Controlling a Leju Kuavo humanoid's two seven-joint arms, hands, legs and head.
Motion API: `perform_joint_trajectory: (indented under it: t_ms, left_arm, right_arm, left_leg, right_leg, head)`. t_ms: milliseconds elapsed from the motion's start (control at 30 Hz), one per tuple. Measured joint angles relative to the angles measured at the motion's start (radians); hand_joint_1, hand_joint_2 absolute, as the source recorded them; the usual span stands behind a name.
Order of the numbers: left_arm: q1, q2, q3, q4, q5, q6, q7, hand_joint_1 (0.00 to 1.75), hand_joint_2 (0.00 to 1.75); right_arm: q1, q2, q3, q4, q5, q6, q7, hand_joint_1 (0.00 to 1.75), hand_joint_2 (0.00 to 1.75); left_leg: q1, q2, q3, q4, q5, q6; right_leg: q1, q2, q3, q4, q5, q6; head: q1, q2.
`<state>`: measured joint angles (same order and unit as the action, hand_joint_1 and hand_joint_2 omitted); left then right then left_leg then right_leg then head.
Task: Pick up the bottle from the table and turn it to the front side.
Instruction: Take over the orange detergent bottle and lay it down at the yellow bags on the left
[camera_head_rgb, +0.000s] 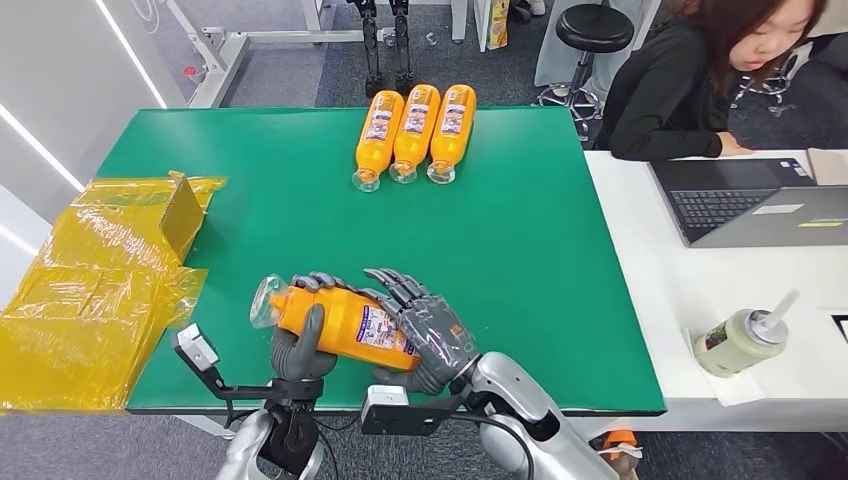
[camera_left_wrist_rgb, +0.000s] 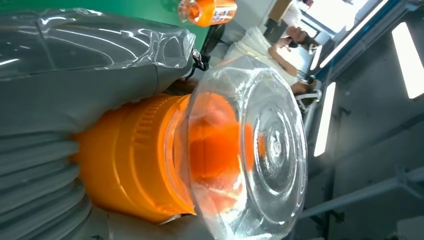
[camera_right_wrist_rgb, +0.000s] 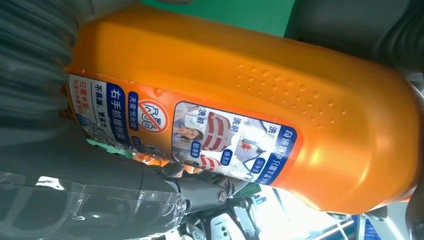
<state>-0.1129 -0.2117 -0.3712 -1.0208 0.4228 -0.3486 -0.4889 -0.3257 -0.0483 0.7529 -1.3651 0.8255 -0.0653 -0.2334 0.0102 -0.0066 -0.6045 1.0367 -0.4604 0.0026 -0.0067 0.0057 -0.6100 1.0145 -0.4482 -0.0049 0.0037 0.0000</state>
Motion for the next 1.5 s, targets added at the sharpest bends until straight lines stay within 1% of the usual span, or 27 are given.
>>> perform_joint_trajectory:
  t_ms: [100,200,500,667,800,867,1000,1100,1167,1233,1333,1433,1500]
  left_arm:
    - [0.000,0.005,0.000,0.000,-0.022,0.029,-0.006,1.75,1.75]
    - [-0.001,0.022,0.011,-0.002,-0.071,0.069,-0.017,1.75,1.75]
    - [0.001,0.082,0.114,-0.088,-0.260,0.140,-0.024,1.75,1.75]
    - [-0.004,0.118,0.161,-0.133,-0.326,0.167,-0.025,1.75,1.75]
    - [-0.017,0.153,0.185,-0.156,-0.429,0.239,-0.041,1.75,1.75]
    - [-0.022,0.173,0.192,-0.171,-0.524,0.296,-0.047,1.75,1.75]
    - [-0.032,0.223,0.196,-0.202,-0.810,0.464,-0.045,1.75,1.75]
    - [-0.047,0.264,0.196,-0.207,-1.054,0.603,-0.014,1.75,1.75]
    - [-0.054,0.289,0.195,-0.206,-1.195,0.669,0.016,1.75,1.75]
    - [-0.057,0.311,0.192,-0.200,-1.315,0.707,0.061,1.75,1.75]
    - [-0.063,0.343,0.175,-0.173,-1.509,0.741,0.169,1.75,1.75]
    - [-0.073,0.368,0.154,-0.124,-1.666,0.749,0.265,1.75,1.75]
    - [-0.081,0.380,0.148,-0.084,-1.718,0.741,0.301,1.75,1.75]
  right_arm:
    - [0.009,-0.019,0.011,0.000,-0.010,-0.021,-0.004,0.00,1.75]
    - [0.028,-0.044,0.023,-0.008,-0.013,-0.046,-0.015,0.00,1.75]
    - [0.089,-0.093,0.035,-0.062,0.018,-0.071,-0.014,0.00,1.75]
    - [0.100,-0.118,0.036,-0.080,0.009,-0.081,-0.031,0.00,1.75]
    - [0.097,-0.127,0.036,-0.081,-0.013,-0.081,-0.049,0.00,1.75]
    - [0.091,-0.129,0.036,-0.079,-0.024,-0.080,-0.056,0.00,1.75]
    - [0.062,-0.131,0.040,-0.066,-0.052,-0.076,-0.068,0.00,1.75]
    - [0.032,-0.132,0.044,-0.053,-0.078,-0.066,-0.074,0.00,1.75]
    - [0.013,-0.132,0.048,-0.044,-0.089,-0.061,-0.075,0.00,1.75]
    - [-0.001,-0.132,0.050,-0.037,-0.092,-0.058,-0.074,0.00,1.75]
    - [-0.017,-0.128,0.056,-0.027,-0.098,-0.050,-0.071,0.00,1.75]
    - [-0.028,-0.123,0.061,-0.017,-0.104,-0.045,-0.067,0.00,1.75]
    - [-0.030,-0.121,0.062,-0.013,-0.104,-0.044,-0.067,0.00,1.75]
  left_leg:
    - [0.000,0.000,0.000,0.000,0.000,0.000]
    - [0.000,0.000,0.000,0.000,0.000,0.000]
    - [0.000,0.000,0.000,0.000,0.000,0.000]
    - [0.000,0.000,0.000,0.000,0.000,0.000]
    - [0.000,0.000,0.000,0.000,0.000,0.000]
    - [0.000,0.000,0.000,0.000,0.000,0.000]
    - [0.000,0.001,0.000,0.000,0.001,-0.001]
    - [0.000,0.000,0.000,0.000,0.001,-0.001]
    - [0.000,0.001,0.001,0.000,0.001,-0.001]
    - [0.000,0.001,0.001,0.000,0.001,-0.001]
    - [0.000,0.001,0.001,0.000,0.001,-0.001]
    - [0.000,0.001,0.001,0.000,0.001,-0.001]
    - [0.000,0.001,0.001,0.000,0.001,-0.001]
  right_leg:
    - [0.000,0.000,0.000,0.000,0.000,0.000]
    - [0.000,0.000,0.000,0.000,0.000,0.000]
    - [0.000,0.000,0.000,0.000,0.000,0.000]
    - [0.000,0.000,0.000,0.000,0.000,0.000]
    - [0.000,0.000,0.000,0.000,0.000,0.000]
    - [0.000,0.000,0.000,0.000,0.000,0.000]
    - [0.000,0.001,0.000,0.001,0.000,0.000]
    - [0.000,0.001,0.000,0.001,0.000,-0.001]
    - [0.000,0.001,0.000,0.001,0.001,-0.001]
    - [0.000,0.001,0.000,0.001,0.001,-0.001]
    - [0.000,0.001,0.000,0.001,0.001,-0.001]
    - [0.000,0.001,0.000,0.001,0.001,-0.001]
    - [0.000,0.001,0.000,0.001,0.001,-0.001]
  head:
    - [0.000,0.000]
    - [0.000,0.000]
    - [0.000,0.000]
    - [0.000,0.000]
    - [0.000,0.000]
    - [0.000,0.000]
    - [0.000,0.000]
    - [0.000,0.000]
    - [0.000,0.000]
    - [0.000,0.000]
    - [0.000,0.000]
    - [0.000,0.000]
    - [0.000,0.000]
